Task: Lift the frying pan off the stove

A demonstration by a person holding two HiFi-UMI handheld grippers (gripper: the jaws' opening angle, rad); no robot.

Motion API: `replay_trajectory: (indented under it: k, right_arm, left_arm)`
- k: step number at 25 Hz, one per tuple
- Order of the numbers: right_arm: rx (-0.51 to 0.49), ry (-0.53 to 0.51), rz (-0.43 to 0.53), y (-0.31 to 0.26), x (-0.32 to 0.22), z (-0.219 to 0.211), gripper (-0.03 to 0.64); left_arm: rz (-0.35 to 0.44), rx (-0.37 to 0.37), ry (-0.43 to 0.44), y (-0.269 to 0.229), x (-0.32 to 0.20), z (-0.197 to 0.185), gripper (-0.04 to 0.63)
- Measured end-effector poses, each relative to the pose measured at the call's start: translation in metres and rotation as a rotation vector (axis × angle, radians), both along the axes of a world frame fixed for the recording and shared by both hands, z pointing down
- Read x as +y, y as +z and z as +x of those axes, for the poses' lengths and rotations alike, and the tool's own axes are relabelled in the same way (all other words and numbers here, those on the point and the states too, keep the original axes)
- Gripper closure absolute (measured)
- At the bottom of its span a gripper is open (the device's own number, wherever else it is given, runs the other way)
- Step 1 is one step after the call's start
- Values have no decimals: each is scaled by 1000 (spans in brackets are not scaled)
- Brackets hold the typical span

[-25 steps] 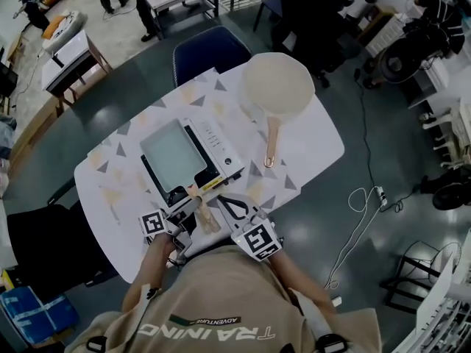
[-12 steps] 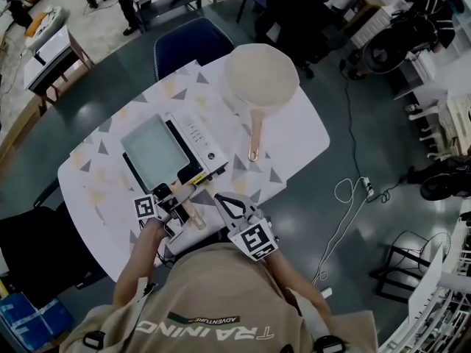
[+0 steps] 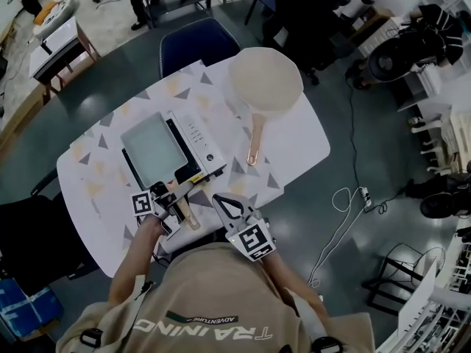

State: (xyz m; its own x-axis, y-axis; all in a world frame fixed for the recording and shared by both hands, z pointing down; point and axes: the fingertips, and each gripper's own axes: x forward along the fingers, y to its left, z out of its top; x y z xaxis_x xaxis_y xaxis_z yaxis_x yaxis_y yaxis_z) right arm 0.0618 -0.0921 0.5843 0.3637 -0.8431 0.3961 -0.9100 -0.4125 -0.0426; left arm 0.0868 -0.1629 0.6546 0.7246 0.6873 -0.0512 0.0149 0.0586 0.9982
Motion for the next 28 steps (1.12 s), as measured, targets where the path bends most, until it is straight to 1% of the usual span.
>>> replay_trajectory:
  k: [3, 7, 11, 14, 17, 18, 24, 28]
  right_arm:
    - [-5, -19, 9, 1, -2, 3, 621]
    - [-20, -46, 24, 5, -4, 6, 621]
    - [-28, -69, 39, 9, -8, 17, 621]
    - [-31, -89, 58, 8, -14, 21, 621]
    - [-28, -89, 75, 5, -15, 27, 621]
    - [-28, -88, 82, 4, -15, 30, 621]
    - [-19, -95, 110, -6, -19, 38, 621]
    - [-63, -64, 168, -14, -21, 46, 621]
  left_arm:
    - [8, -4, -3, -1, 1, 0, 515]
    - [93, 3, 34, -2, 5, -3, 514]
    - [178, 29, 60, -2, 8, -2, 507]
    - [189, 41, 37, -12, 6, -6, 495]
    - [256, 31, 29, -12, 3, -12, 486]
    - [265, 30, 30, -13, 2, -14, 486]
    - [254, 73, 25, -40, 1, -19, 479]
    - [262, 67, 13, -52, -3, -25, 474]
